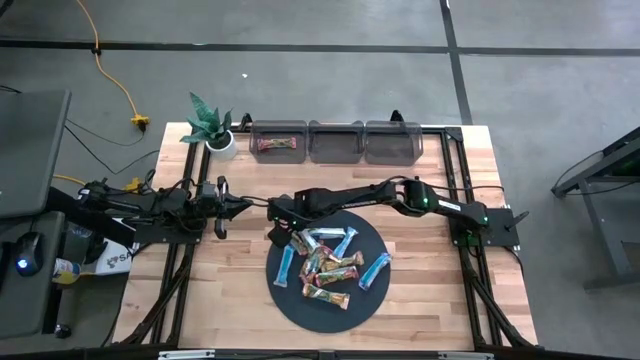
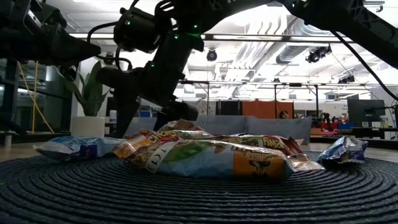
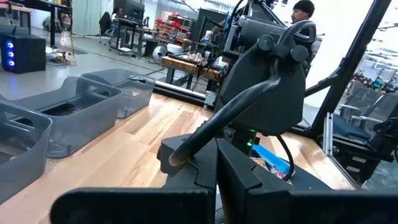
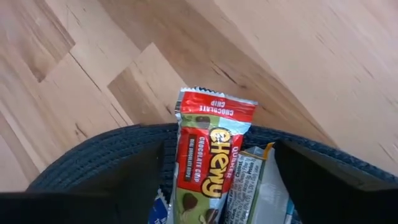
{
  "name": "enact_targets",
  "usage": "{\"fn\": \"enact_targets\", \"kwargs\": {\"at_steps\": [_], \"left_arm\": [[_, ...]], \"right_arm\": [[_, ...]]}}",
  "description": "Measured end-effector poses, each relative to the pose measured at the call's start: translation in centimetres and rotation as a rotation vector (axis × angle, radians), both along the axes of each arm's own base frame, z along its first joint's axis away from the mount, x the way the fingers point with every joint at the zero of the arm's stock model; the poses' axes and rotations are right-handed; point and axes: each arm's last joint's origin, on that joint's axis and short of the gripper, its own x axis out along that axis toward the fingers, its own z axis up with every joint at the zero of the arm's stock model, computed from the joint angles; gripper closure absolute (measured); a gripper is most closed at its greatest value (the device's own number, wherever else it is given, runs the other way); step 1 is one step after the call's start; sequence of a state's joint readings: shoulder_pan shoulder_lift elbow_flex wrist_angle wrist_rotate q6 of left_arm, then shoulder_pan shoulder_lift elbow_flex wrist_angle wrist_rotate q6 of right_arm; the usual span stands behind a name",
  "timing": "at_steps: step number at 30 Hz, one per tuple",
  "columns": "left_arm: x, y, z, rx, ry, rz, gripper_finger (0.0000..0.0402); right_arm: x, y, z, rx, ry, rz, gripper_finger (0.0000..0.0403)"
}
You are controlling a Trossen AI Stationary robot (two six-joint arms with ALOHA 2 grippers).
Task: Pick and place Granola Bars by type
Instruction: Put the red granola bar into the left black bin
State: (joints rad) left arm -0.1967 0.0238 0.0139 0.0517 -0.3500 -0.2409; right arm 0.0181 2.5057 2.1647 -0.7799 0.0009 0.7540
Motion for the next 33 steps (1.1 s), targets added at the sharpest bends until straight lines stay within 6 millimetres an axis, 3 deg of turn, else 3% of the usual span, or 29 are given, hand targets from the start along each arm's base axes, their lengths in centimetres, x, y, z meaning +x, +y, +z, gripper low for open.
{"fn": "enact_targets", "kwargs": {"at_steps": [33], "left_arm": [[0.0, 0.0, 0.0, 0.0, 0.0, -0.001, 0.04]], "right_arm": [[-0.1, -1.4, -0.1, 0.034, 0.009, 0.031, 0.0269]]}}
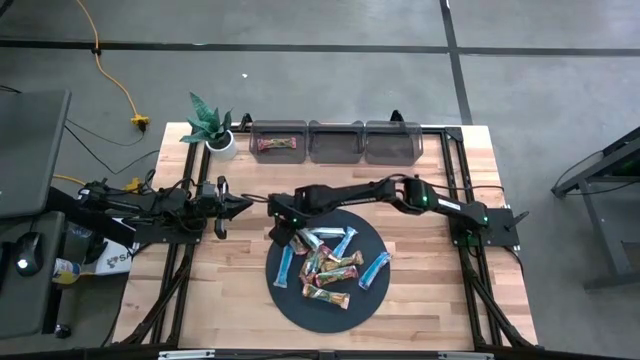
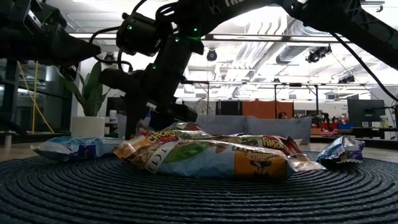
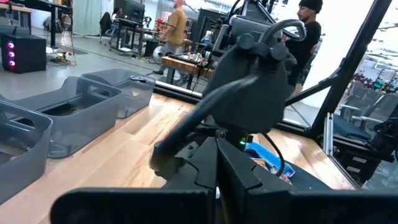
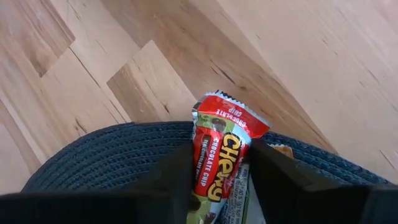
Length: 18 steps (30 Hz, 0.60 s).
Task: Pick and place Granola Bars by type
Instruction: Put the red granola bar into the left black bin
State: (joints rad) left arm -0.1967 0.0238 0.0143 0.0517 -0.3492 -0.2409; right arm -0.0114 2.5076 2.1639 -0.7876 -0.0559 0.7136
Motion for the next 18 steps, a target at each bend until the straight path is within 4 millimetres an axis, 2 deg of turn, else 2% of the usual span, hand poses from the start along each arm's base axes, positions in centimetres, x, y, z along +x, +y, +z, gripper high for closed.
{"fn": "enact_targets", "kwargs": {"at_steps": [7, 18], "left_arm": [[0.0, 0.0, 0.0, 0.0, 0.0, 0.0, 0.04], [0.0, 0.0, 0.0, 0.0, -0.001, 0.0, 0.04]], "right_arm": [[-0.1, -0.5, 0.5, 0.005, -0.011, 0.008, 0.0288], [0.3, -0.7, 2.5, 0.069, -0.106, 0.038, 0.0313]]}}
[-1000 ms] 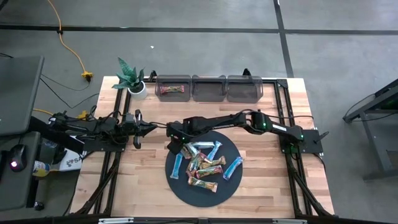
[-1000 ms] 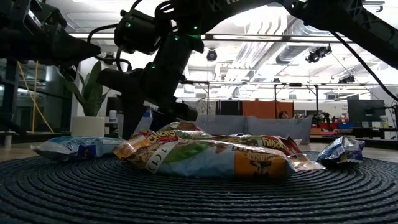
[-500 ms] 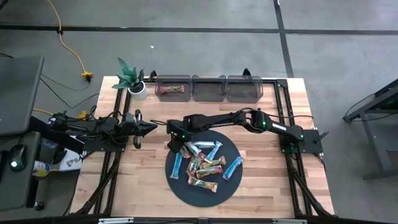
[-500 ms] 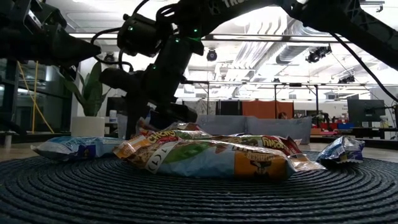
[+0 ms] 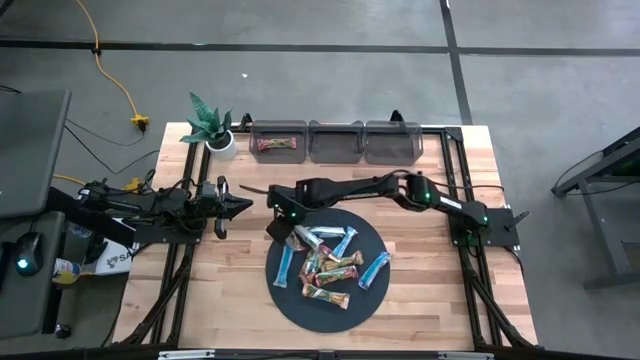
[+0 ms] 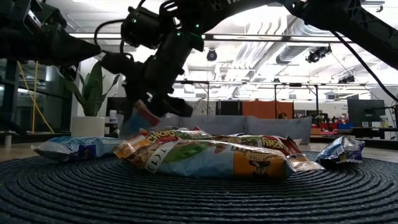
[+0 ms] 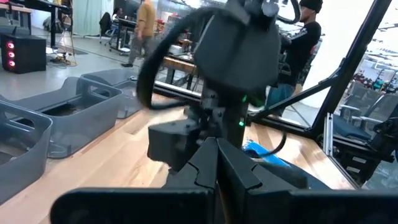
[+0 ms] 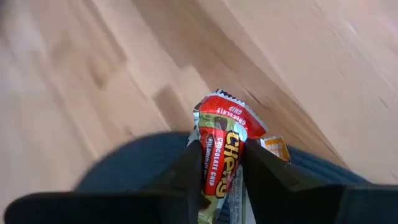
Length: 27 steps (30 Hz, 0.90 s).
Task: Pick and place Granola Bars by type
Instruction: Put the red granola bar into the left black bin
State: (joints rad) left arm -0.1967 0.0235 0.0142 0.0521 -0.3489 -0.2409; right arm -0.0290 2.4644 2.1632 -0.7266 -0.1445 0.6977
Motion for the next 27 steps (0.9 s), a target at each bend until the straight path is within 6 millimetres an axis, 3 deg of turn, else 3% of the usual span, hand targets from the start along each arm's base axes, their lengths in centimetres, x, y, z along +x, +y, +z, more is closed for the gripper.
{"fn": "enact_targets", "kwargs": {"at_steps": [27], "left_arm": [[0.0, 0.0, 0.0, 0.0, 0.001, 0.0, 0.04]], "right_arm": [[-0.6, -0.7, 6.7, 0.068, -0.224, 0.105, 0.0316]]}}
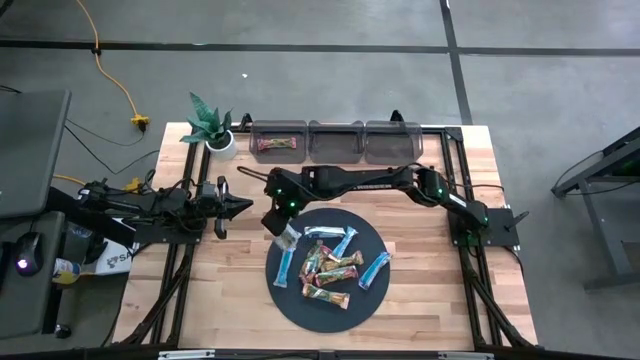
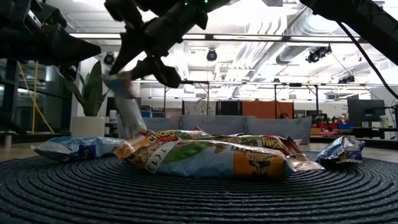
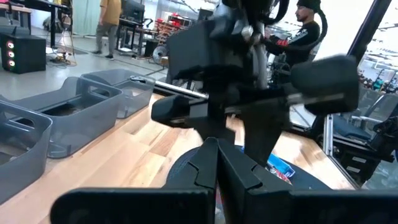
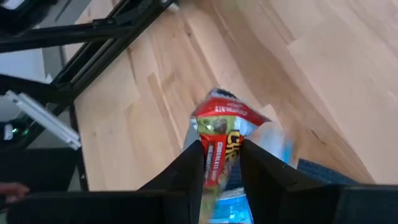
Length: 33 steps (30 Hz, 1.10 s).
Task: Pick and place Granola Bars by type
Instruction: Put the red granola bar into the left black bin
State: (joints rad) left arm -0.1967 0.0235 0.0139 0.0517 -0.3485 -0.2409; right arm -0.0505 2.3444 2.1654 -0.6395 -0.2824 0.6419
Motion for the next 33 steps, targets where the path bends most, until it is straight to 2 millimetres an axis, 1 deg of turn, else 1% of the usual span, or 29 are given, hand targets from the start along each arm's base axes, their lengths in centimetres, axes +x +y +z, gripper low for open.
{"fn": "enact_targets", "kwargs": {"at_steps": [3, 18, 21, 29, 33], "left_arm": [[0.0, 0.0, 0.0, 0.0, 0.0, 0.0, 0.04], [0.0, 0.0, 0.01, 0.0, 0.0, 0.0, 0.04], [0.0, 0.0, 0.0, 0.0, 0.0, 0.0, 0.04], [0.0, 0.0, 0.0, 0.0, 0.0, 0.0, 0.04], [0.0, 0.0, 0.01, 0.0, 0.0, 0.0, 0.04]], "right_arm": [[0.03, 0.01, 0.12, 0.004, -0.014, 0.023, 0.0316], [0.09, -0.03, 0.17, -0.012, -0.023, 0.018, 0.0319], [0.1, -0.03, 0.15, -0.017, -0.024, 0.023, 0.0334], [0.1, -0.01, 0.13, -0.02, -0.027, 0.037, 0.0394], [0.1, -0.01, 0.11, -0.027, -0.029, 0.043, 0.0399]]}}
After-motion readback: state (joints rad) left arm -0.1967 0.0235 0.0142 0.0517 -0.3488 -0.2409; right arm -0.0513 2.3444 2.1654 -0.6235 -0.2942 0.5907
